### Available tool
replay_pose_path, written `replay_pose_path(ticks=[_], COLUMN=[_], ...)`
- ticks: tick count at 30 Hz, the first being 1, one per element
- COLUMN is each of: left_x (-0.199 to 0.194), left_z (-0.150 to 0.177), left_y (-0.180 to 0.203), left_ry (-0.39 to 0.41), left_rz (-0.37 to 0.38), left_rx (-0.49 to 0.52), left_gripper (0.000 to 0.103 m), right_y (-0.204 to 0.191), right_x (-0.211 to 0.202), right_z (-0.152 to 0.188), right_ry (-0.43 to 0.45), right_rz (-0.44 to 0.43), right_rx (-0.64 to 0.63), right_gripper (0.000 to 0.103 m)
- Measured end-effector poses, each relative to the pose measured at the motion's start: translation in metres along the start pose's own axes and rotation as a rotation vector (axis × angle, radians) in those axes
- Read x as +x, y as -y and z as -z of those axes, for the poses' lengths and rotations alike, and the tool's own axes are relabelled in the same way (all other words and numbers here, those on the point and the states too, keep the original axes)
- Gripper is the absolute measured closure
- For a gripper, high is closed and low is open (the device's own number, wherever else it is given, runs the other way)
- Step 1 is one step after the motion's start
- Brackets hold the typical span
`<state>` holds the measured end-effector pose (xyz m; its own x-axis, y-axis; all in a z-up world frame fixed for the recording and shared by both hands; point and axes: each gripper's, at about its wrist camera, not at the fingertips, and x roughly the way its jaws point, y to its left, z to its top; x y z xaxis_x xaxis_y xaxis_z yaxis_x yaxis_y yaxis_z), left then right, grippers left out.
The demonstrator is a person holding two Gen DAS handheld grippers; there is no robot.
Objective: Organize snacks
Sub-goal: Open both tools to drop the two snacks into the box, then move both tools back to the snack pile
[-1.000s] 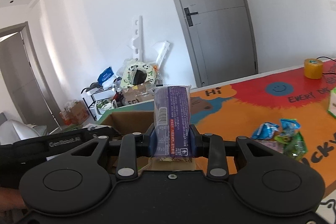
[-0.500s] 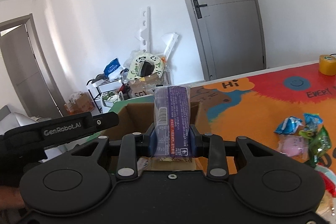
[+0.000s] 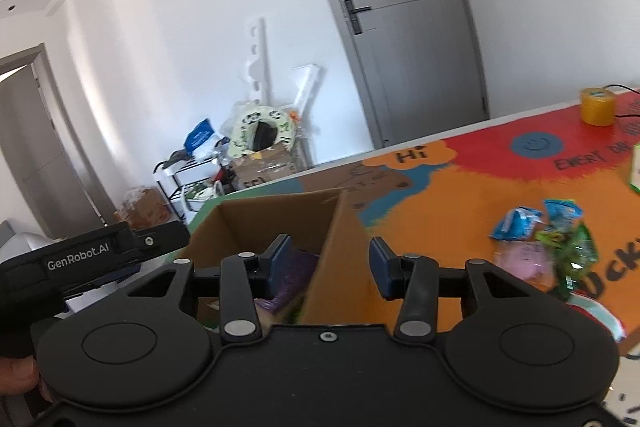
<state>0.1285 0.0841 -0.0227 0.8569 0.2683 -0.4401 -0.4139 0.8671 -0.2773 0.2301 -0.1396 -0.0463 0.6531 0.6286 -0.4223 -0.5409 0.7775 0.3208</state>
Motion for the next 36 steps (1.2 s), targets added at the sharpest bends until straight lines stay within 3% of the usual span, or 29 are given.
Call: replay_pose_path(ticks=[14,19,36], left_x=[-0.01,-0.014,-0.025], left_z=[0.021,0.03,0.056], left_y=[0.028,0.047,0.095], left_ry=[-0.015,-0.01,-0.036], left_rz=[0.058,0.071,0.176], left_rx=[0.033,0.063,0.156], left_gripper=[0.01,0.006,0.005], right_y=[0.045,0.06,0.124], right_x=[-0.039,-0.054,-0.094], right_z=[0.014,0.02,0.04], right_ry=[0.026,0.039,0.046], right_rz=[0.098,0.122,0.19], right_rx=[0.072,0.086,0.148], right_gripper=[0.044,0.029,0.026])
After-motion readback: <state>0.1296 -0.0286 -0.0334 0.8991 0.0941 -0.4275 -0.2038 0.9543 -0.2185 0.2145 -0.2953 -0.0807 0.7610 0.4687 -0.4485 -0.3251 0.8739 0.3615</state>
